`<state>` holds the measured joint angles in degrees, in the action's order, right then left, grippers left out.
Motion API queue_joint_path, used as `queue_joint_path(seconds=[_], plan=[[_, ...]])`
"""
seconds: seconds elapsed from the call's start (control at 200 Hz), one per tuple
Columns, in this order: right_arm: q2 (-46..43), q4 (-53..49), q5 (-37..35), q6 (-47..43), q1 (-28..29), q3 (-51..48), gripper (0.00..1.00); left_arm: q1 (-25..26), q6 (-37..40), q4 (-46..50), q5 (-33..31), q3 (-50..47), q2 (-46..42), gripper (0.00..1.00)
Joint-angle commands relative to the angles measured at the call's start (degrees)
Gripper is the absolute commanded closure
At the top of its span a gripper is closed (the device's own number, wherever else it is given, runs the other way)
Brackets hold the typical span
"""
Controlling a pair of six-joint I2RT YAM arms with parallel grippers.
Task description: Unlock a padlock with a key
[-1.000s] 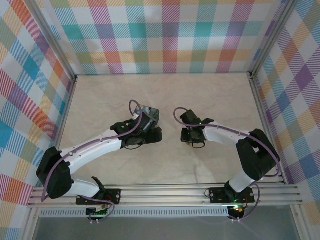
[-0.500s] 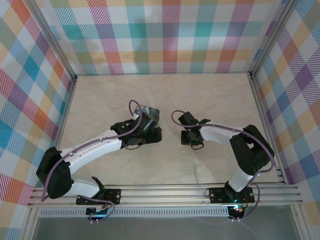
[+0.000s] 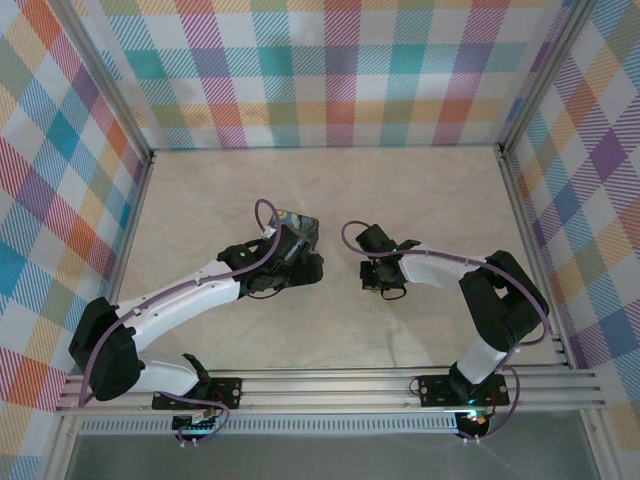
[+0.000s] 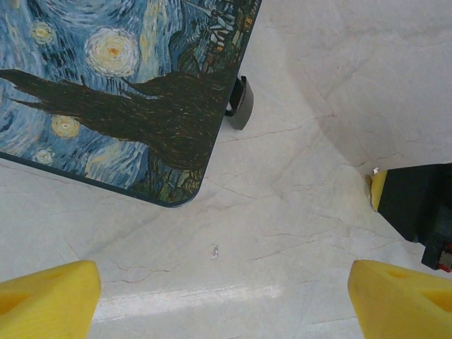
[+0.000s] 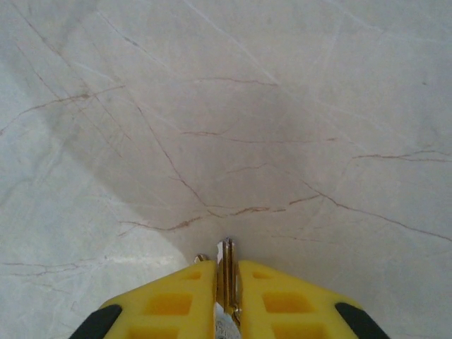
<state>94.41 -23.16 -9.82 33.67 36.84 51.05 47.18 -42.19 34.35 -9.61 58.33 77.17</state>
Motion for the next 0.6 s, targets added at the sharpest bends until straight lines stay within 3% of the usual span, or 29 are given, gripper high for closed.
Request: queue_joint_path(seconds=[0.0,0.345,0.5,0.595], plan=[[-2.1,-2.5,0.6,-1.7,0.2,-1.2,0.88,0.6,0.2,1.0,-0.9,0.0,-1.1,0.09],[-9.6,-1.4,7.0,-5.4,0.0,-1.0,0.96,0.6,-0.6,-1.0,1.4,-1.6,-0.8,0.09],[-11.6,1.9,16.4,-8.9,-0.6,-0.9,0.96,-0.2,-2.1,-5.4,7.0,-3.6,-1.6,0.09],[-13.0,4.3,23.9,-10.3,-1.9,-1.0,0.96,-2.6,-3.7,-9.4,12.4,-5.5,-2.7,0.15]])
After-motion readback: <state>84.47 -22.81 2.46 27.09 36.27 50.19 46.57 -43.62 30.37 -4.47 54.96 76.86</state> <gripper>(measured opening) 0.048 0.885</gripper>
